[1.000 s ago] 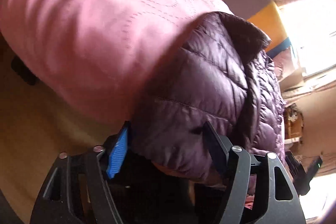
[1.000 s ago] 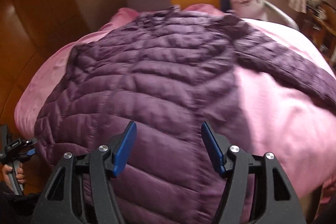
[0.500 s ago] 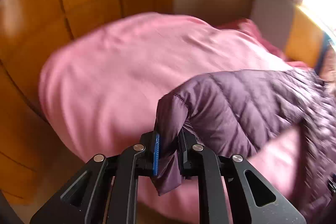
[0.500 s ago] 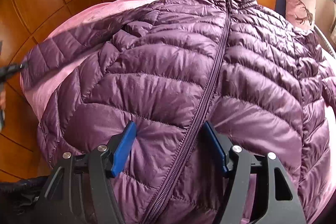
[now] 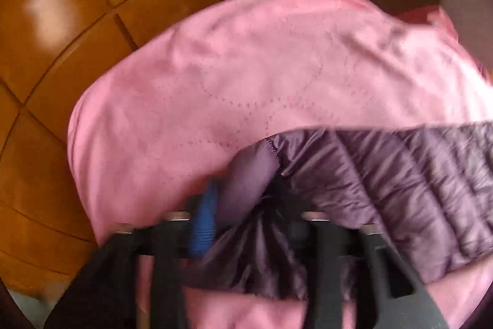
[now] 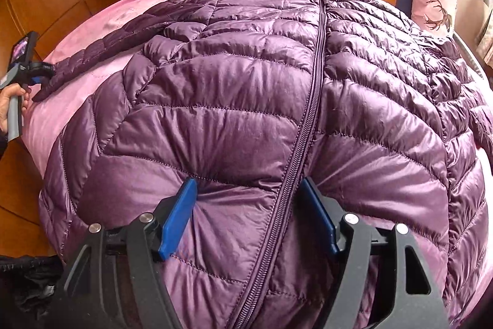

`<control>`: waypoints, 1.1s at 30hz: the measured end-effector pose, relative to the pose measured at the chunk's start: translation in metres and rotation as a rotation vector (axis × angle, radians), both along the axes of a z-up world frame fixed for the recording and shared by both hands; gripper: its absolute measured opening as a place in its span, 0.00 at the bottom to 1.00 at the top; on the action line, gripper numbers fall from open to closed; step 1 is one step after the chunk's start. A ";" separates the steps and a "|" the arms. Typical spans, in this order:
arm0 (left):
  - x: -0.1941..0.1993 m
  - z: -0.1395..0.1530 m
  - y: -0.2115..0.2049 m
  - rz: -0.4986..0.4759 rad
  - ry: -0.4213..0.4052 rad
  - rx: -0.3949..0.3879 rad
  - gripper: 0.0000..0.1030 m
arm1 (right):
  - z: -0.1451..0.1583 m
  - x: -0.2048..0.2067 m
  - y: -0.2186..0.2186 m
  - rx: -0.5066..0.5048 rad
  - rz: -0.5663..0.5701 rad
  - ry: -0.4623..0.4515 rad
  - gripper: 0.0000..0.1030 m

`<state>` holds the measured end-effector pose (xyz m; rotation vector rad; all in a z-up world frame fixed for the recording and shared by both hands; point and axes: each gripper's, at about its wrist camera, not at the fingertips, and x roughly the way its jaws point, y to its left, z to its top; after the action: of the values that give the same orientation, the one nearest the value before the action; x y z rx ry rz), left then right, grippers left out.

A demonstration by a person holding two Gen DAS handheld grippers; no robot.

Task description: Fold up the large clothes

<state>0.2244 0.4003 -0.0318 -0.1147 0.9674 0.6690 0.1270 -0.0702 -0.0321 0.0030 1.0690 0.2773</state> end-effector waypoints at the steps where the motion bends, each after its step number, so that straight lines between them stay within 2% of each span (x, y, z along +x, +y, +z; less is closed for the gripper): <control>1: -0.010 0.013 -0.007 -0.006 -0.058 0.003 0.74 | 0.002 -0.002 0.004 0.009 0.002 0.003 0.70; 3: -0.022 0.031 -0.022 -0.035 -0.130 0.012 0.74 | 0.007 0.000 0.002 0.043 0.016 0.013 0.71; 5: -0.039 0.044 -0.045 -0.112 -0.182 -0.041 0.74 | 0.016 -0.002 -0.009 0.100 0.023 0.022 0.71; 6: -0.045 0.047 -0.056 -0.166 -0.211 -0.106 0.74 | 0.022 -0.003 -0.017 0.118 0.004 0.015 0.71; 7: -0.055 0.048 -0.071 -0.246 -0.241 -0.210 0.74 | 0.027 -0.003 -0.029 0.126 -0.029 -0.002 0.73; 9: -0.069 0.042 -0.105 -0.400 -0.253 -0.378 0.74 | 0.037 -0.008 -0.063 0.118 -0.128 -0.034 0.74; 11: -0.080 0.032 -0.138 -0.526 -0.239 -0.495 0.74 | 0.041 -0.016 -0.105 0.102 -0.249 -0.050 0.74; 15: -0.097 0.005 -0.202 -0.690 -0.150 -0.671 0.74 | 0.033 -0.040 -0.183 0.047 -0.468 -0.028 0.74; 18: -0.108 -0.009 -0.244 -0.779 -0.080 -0.625 0.65 | 0.016 -0.058 -0.212 0.095 -0.516 0.043 0.74; 19: -0.110 -0.015 -0.258 -0.802 -0.042 -0.586 0.49 | 0.011 -0.064 -0.215 0.143 -0.507 0.069 0.73; 20: -0.111 -0.020 -0.266 -0.809 -0.019 -0.575 0.33 | 0.006 -0.070 -0.214 0.177 -0.488 0.083 0.67; 21: -0.112 -0.025 -0.273 -0.813 -0.009 -0.574 0.28 | 0.005 -0.074 -0.210 0.190 -0.467 0.086 0.60; 23: -0.118 -0.025 -0.280 -0.815 -0.011 -0.536 0.14 | 0.005 -0.083 -0.206 0.238 -0.443 0.082 0.32; 24: -0.121 -0.024 -0.282 -0.816 -0.011 -0.518 0.12 | 0.004 -0.086 -0.203 0.241 -0.440 0.079 0.26; 25: -0.122 -0.024 -0.281 -0.813 -0.009 -0.506 0.10 | 0.003 -0.089 -0.199 0.244 -0.430 0.077 0.14; 26: -0.123 -0.025 -0.280 -0.808 -0.006 -0.502 0.08 | 0.002 -0.092 -0.195 0.258 -0.409 0.079 0.11; 29: -0.126 -0.028 -0.270 -0.775 0.001 -0.515 0.07 | 0.001 -0.100 -0.184 0.220 -0.364 0.082 0.10; 33: -0.127 -0.025 -0.262 -0.748 0.031 -0.505 0.07 | 0.001 -0.097 -0.189 0.245 -0.331 0.108 0.11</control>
<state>0.0975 0.1381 -0.0565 -0.1726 1.0968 -0.2679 0.0297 -0.2595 -0.0312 0.4150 1.1168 0.1078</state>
